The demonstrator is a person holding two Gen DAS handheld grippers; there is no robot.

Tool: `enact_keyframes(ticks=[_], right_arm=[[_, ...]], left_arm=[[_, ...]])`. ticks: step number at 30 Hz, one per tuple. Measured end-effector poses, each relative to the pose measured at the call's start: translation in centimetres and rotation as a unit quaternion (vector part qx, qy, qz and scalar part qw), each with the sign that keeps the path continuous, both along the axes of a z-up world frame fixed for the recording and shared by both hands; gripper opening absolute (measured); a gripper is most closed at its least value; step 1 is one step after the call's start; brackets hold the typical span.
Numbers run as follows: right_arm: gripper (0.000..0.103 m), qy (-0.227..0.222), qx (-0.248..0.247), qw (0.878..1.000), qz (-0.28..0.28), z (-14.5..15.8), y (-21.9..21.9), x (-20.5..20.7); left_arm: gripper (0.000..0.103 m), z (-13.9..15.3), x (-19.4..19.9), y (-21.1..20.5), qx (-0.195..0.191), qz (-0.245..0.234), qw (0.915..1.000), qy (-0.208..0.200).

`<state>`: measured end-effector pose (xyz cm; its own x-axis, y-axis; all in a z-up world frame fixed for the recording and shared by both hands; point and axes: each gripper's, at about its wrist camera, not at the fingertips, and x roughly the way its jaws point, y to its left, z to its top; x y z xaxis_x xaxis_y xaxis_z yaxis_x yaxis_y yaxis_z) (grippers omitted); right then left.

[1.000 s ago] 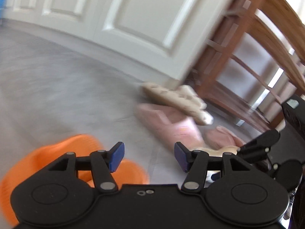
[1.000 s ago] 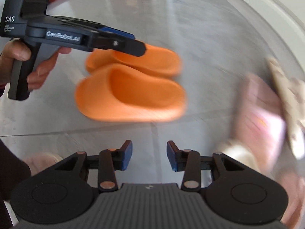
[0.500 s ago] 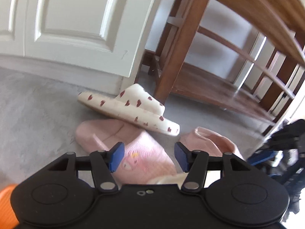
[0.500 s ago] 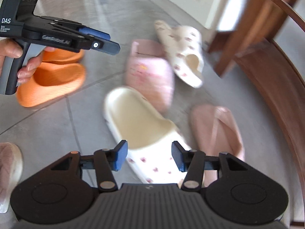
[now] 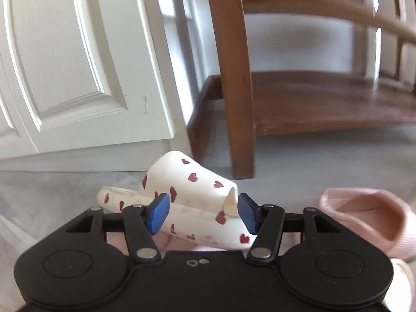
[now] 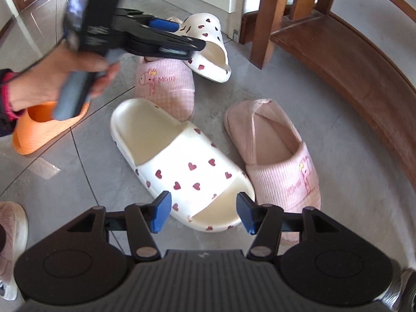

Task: Organize scattered shoes
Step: 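Grasp the white heart-print slide by its strap with the left tool, then carry the white heart-print slide and lower it onto the floor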

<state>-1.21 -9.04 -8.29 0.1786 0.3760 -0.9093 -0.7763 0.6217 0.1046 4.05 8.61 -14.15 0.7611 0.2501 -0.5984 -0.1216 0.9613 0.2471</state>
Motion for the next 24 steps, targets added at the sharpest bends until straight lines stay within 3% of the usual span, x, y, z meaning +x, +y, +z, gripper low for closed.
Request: enact_keyframes(ticks=[3, 8, 13, 19, 24], right_arm=[[0.061, 0.011, 0.007, 1.000, -0.009, 0.0, -0.6, -0.3], [0.061, 0.026, 0.021, 0.999, -0.016, 0.2, -1.0, -0.4], [0.061, 0.030, 0.035, 0.999, -0.017, 0.1, -0.6, 0.0], [0.061, 0.023, 0.043, 0.999, 0.000, 0.1, 1.1, 0.2], [0.061, 0.015, 0.047, 0.999, 0.018, 0.2, 3.0, 0.1]], left_arm=[[0.053, -1.0, 1.3, -0.5, 0.032, 0.020, 0.9993, 0.008], [0.044, -1.2, 1.1, -0.8, 0.063, 0.027, 0.9975, -0.014], [0.031, -1.0, -0.6, 1.1, 0.066, 0.026, 0.9964, -0.047], [0.019, 0.0, -2.2, 4.9, 0.036, 0.041, 0.9970, -0.055], [0.019, 0.4, -4.3, 6.8, 0.050, 0.048, 0.9957, -0.061]])
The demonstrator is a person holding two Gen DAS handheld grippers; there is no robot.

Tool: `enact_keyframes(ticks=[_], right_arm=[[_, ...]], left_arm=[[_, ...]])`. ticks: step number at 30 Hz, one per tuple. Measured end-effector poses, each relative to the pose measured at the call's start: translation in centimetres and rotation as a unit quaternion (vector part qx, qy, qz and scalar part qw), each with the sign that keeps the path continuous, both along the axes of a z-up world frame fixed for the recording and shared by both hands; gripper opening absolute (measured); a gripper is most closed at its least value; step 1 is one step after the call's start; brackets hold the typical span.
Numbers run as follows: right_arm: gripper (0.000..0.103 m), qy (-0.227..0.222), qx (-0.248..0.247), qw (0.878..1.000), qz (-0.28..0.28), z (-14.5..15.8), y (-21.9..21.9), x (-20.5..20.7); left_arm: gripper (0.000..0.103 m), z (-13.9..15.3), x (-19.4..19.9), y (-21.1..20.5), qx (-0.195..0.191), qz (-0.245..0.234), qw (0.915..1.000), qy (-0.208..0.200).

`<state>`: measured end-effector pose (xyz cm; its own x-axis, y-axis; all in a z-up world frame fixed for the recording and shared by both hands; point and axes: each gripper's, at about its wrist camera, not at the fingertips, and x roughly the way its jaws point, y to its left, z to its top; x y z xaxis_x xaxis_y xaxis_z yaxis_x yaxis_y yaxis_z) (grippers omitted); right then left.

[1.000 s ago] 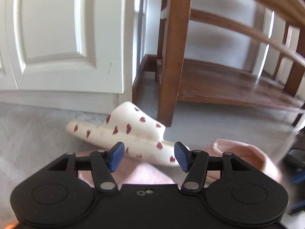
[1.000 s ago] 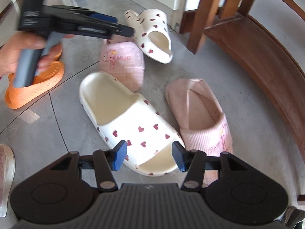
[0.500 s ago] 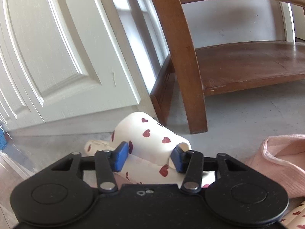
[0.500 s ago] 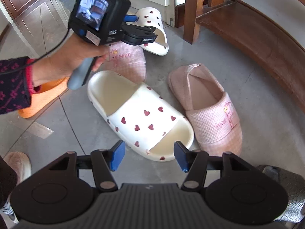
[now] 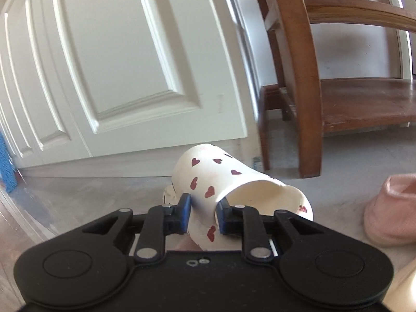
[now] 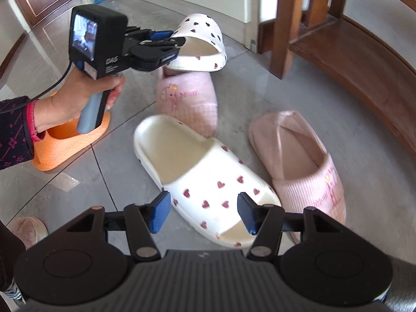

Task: Organize scattered shoes
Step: 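Carry the white heart-print slide and lower it onto the floor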

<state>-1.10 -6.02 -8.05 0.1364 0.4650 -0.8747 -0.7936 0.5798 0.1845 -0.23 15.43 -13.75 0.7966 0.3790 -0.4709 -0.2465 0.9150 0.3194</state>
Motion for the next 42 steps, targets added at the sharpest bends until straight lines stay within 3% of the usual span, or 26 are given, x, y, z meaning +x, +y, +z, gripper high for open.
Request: enact_keyframes(ticks=[6, 11, 17, 29, 42], right_arm=[[0.061, -0.010, -0.002, 1.000, 0.022, 0.4, 2.4, -0.2], [0.061, -0.013, 0.000, 0.999, 0.032, 0.7, 4.4, -0.3], [0.061, -0.006, -0.012, 0.999, 0.044, 0.2, 7.1, -0.7], [0.061, 0.015, -0.039, 0.997, 0.061, -1.1, 10.8, -2.1], [0.061, 0.017, -0.049, 0.997, 0.052, -1.4, 10.9, -1.7]], left_arm=[[0.019, 0.6, -2.2, 4.3, 0.013, -0.024, 0.9995, 0.012], [0.018, 0.7, -3.1, 8.9, -0.006, -0.038, 0.9989, 0.025], [0.018, -0.2, -4.0, 11.7, 0.000, -0.056, 0.9977, 0.037], [0.019, -2.8, -4.1, 18.1, -0.012, 0.008, 0.9968, 0.079], [0.027, -4.1, -5.3, 18.4, -0.004, 0.032, 0.9936, 0.109]])
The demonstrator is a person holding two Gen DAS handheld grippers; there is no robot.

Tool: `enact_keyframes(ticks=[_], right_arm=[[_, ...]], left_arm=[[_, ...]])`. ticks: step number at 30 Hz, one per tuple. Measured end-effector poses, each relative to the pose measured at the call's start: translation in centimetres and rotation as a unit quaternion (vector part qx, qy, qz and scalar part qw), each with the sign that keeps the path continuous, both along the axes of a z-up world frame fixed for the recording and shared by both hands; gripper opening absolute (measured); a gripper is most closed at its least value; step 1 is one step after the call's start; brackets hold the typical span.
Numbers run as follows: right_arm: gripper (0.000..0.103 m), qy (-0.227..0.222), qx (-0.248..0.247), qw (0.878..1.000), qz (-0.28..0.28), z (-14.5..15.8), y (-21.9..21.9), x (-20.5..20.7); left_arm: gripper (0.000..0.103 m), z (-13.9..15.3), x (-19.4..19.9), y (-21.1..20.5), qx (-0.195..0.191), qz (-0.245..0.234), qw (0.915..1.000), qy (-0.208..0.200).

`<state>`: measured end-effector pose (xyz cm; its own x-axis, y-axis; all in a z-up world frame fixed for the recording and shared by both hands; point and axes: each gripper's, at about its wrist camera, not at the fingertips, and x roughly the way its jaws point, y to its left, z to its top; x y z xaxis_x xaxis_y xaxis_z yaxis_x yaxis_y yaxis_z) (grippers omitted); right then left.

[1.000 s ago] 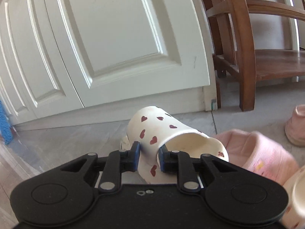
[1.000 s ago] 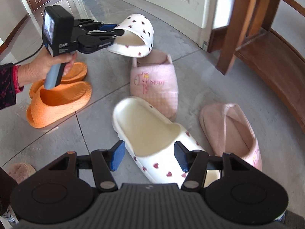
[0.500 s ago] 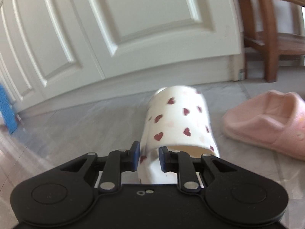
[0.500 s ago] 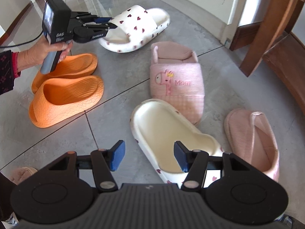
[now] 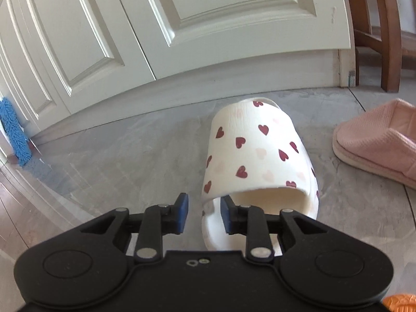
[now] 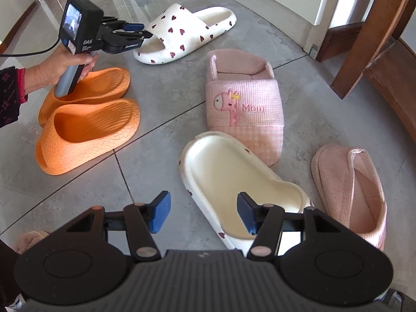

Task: Organize scattered shoes
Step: 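Carry the white heart-print slide and lower it onto the floor, then grasp another white heart-print slide by its strap with the left tool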

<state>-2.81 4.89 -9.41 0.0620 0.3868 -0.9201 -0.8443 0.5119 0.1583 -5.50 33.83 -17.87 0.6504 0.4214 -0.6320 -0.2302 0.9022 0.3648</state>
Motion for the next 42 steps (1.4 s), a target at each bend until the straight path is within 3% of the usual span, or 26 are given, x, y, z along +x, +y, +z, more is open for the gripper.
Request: enact_keyframes(ticks=[5, 7, 9, 11, 14, 15, 17, 21, 26, 28, 35, 38, 42], right_arm=[[0.061, -0.023, 0.005, 1.000, -0.009, 1.1, -1.4, 1.0], [0.061, -0.039, 0.014, 0.998, -0.040, 2.1, -3.2, 2.6], [0.062, -0.053, 0.025, 0.995, -0.082, 3.1, -5.1, 4.5], [0.063, -0.065, 0.037, 0.989, -0.124, 4.2, -7.2, 6.2], [0.065, -0.078, 0.056, 0.981, -0.170, 5.3, -9.9, 7.9], [0.065, -0.081, 0.061, 0.978, -0.183, 5.7, -10.8, 8.4], [0.065, -0.080, 0.068, 0.976, -0.190, 6.0, -11.8, 8.5], [0.065, -0.079, 0.068, 0.980, -0.171, 6.0, -12.9, 7.4], [0.065, -0.089, 0.060, 0.986, -0.127, 6.1, -14.0, 4.8], [0.065, -0.092, 0.056, 0.988, -0.114, 6.0, -14.6, 3.9], [0.065, -0.081, 0.049, 0.990, -0.107, 5.0, -15.8, 2.9], [0.065, -0.082, 0.044, 0.991, -0.096, 4.7, -15.3, 2.5], [0.065, -0.096, 0.043, 0.991, -0.078, 4.9, -14.1, 2.2]], left_arm=[[0.028, 2.3, -1.6, -1.4, 0.008, 0.002, 0.9998, -0.017], [0.028, 3.9, -2.6, -2.9, 0.004, -0.009, 0.9994, -0.034], [0.028, 5.6, -3.5, -4.9, -0.018, -0.025, 0.9984, -0.048], [0.028, 6.7, -4.1, -7.5, -0.076, -0.061, 0.9937, -0.054], [0.029, 6.9, -4.5, -12.2, -0.160, -0.143, 0.9755, -0.049], [0.030, 6.8, -4.5, -13.6, -0.192, -0.172, 0.9654, -0.041], [0.030, 6.0, -3.9, -18.2, -0.281, -0.236, 0.9300, -0.016], [0.029, 4.0, -2.2, -23.7, -0.328, -0.282, 0.9017, 0.012], [0.025, 2.1, 0.2, -25.3, -0.381, -0.275, 0.8822, 0.030], [0.021, 1.3, 1.2, -25.5, -0.406, -0.277, 0.8704, 0.038], [0.012, 0.8, 1.5, -26.8, -0.396, -0.298, 0.8675, 0.039], [0.010, 0.8, 0.7, -26.5, -0.422, -0.294, 0.8569, 0.035], [0.010, 2.2, -0.8, -24.1, -0.453, -0.270, 0.8499, -0.003]])
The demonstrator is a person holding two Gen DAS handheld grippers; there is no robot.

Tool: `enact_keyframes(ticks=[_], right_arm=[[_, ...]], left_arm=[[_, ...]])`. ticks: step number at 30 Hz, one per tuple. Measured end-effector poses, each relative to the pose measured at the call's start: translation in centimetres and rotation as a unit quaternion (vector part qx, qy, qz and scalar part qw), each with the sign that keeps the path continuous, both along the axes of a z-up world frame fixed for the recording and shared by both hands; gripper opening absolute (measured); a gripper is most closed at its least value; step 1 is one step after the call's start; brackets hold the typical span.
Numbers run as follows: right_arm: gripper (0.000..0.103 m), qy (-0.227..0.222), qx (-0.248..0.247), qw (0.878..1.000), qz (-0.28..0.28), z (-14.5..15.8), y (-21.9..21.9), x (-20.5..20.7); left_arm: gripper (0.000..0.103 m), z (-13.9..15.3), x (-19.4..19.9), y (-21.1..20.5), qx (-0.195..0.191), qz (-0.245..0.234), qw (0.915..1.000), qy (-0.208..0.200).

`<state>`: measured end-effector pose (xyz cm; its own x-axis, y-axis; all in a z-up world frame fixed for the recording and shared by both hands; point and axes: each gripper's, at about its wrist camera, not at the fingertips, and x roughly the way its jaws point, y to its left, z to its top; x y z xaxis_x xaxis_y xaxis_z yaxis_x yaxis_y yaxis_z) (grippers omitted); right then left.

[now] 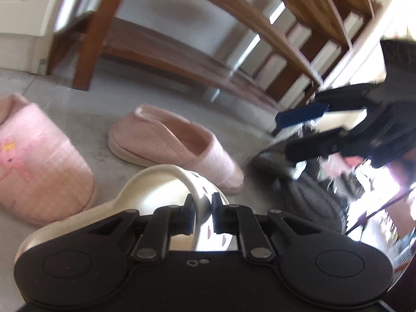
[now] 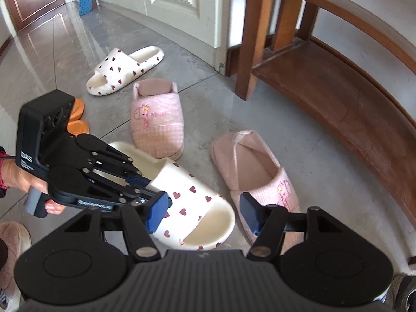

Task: Organize scattered shoes
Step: 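Grasp another white heart-print slide by its strap with the left tool, then carry the slide and set it beside the first white slide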

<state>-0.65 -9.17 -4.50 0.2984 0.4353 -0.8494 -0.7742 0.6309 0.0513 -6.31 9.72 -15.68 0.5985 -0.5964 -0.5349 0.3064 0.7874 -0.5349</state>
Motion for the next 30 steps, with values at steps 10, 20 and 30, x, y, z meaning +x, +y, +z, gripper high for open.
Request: enact_keyframes(ticks=[10, 20, 30], right_arm=[[0.065, -0.009, 0.036, 0.998, 0.053, 1.4, 6.9, 0.3], [0.065, 0.031, 0.057, 0.991, 0.119, 0.3, 19.5, -2.2], [0.065, 0.080, 0.067, 0.985, 0.139, -1.6, 28.5, -3.6]], left_arm=[[0.010, 7.7, -4.9, 12.4, 0.047, 0.096, 0.9930, -0.050], [0.010, 11.0, -9.1, 28.0, 0.159, 0.182, 0.9700, -0.023], [0.010, 7.0, -9.2, 36.9, 0.209, 0.189, 0.9589, 0.036]])
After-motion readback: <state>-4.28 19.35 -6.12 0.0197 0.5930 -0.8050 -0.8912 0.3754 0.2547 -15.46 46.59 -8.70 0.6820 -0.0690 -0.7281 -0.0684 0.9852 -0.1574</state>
